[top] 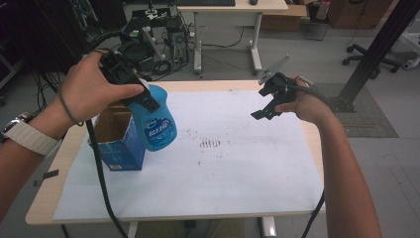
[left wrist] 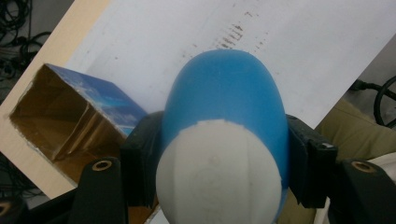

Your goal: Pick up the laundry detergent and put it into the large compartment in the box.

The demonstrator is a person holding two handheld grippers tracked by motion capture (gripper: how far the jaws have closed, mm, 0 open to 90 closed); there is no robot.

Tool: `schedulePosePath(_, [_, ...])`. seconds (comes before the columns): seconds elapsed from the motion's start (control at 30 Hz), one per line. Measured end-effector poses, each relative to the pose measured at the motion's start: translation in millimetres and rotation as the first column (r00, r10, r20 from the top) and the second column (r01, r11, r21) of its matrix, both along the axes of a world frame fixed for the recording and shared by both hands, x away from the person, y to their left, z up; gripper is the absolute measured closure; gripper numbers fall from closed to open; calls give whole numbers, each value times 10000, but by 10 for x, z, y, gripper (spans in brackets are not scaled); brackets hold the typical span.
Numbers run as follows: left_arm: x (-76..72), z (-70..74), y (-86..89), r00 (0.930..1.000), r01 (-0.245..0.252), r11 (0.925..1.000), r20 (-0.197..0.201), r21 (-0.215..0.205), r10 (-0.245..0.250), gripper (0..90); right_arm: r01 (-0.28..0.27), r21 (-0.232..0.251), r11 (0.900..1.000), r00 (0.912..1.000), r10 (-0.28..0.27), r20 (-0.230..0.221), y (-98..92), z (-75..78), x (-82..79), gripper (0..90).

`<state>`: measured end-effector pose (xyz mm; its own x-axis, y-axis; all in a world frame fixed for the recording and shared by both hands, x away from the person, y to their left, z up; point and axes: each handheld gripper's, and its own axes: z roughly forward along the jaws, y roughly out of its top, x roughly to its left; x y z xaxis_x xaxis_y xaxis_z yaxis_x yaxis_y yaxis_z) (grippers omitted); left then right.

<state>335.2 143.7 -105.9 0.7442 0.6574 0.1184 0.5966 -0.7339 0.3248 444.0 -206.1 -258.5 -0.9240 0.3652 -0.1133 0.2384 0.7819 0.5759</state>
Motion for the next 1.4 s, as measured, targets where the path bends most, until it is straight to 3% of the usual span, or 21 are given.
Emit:
schedulePosePath(0.27, [51,97,51,9975,-709,9975,-47,49,709,378,-9,21,10000,10000,9,7,3,-5,14,94])
schedulePosePath(0.47, [92,139,72,9955,-944,9955,-81,42,945,378,-58,-6,10000,10000,58,-16,15,-12,18,94])
schedulePosePath(0.7, [164,153,99,9895,-1430,9896,-190,126,1432,378,-35,8,10000,10000,35,-24,3,-11,21,94])
schedulePosePath(0.97, [262,185,200,9699,-2419,9703,-246,88,2421,378,-38,-3,10000,10000,38,-2,-1,-10,26,94])
schedulePosePath(1.4, [353,241,371,9415,-3367,9415,-76,112,3368,378,-58,-31,10000,10000,58,-36,12,-19,31,94])
